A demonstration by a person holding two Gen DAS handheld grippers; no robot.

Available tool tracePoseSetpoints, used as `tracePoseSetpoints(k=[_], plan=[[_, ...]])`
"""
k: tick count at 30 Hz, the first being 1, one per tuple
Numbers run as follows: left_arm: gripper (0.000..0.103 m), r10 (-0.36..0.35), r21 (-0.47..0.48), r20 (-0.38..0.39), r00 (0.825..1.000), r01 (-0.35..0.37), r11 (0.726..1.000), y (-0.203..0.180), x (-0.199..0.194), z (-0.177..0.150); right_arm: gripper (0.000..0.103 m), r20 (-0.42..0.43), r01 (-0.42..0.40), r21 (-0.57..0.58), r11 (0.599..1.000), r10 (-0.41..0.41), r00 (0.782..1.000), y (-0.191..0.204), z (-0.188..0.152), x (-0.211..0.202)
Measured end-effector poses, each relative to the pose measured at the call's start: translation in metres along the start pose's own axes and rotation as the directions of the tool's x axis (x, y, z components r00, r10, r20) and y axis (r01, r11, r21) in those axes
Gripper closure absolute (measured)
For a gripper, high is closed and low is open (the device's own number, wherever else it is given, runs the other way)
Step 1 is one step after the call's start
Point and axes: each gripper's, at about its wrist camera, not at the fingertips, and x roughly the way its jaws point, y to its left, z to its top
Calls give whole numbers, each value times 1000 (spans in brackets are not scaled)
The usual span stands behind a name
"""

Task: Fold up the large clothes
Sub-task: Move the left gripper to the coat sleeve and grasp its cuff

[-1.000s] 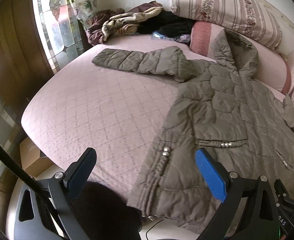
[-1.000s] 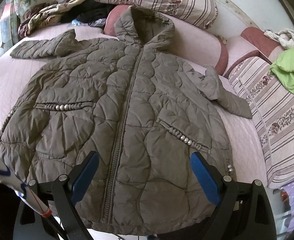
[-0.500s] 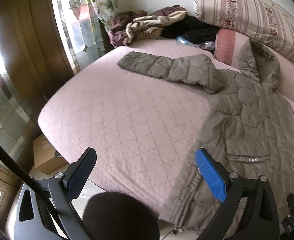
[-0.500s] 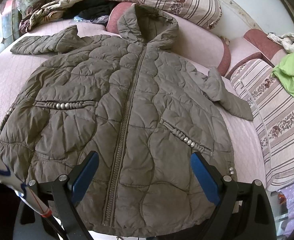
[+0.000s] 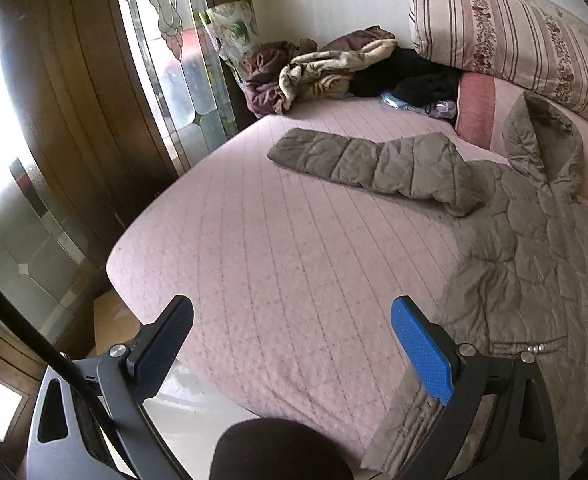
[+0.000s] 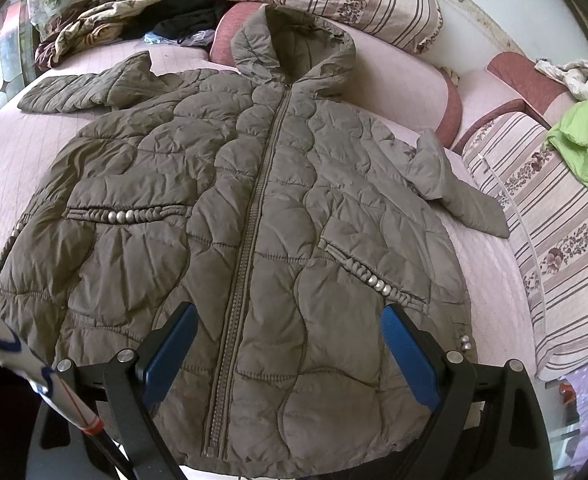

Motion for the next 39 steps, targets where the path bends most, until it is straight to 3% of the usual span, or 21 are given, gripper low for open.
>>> tracePoseSetpoints(k=[10,22,30,39], plan=[[4,47,34,26,999,-48,998,8,14,23,8,-7,-16,9,1000,16,1000,-1,8,4],[4,115,-18,-3,993,-115,993,29,66,64,8,-20,-33,-1,999,33,999,8,20,17],[4,100,-83,-111,989,-109,991,42,123,85,8,-52,-31,-1,1000,31,998,11,26,35],[4,122,-91,-173,977,-140,986,42,170,94,8,-76,-27,4,1000,27,997,13,34,52]])
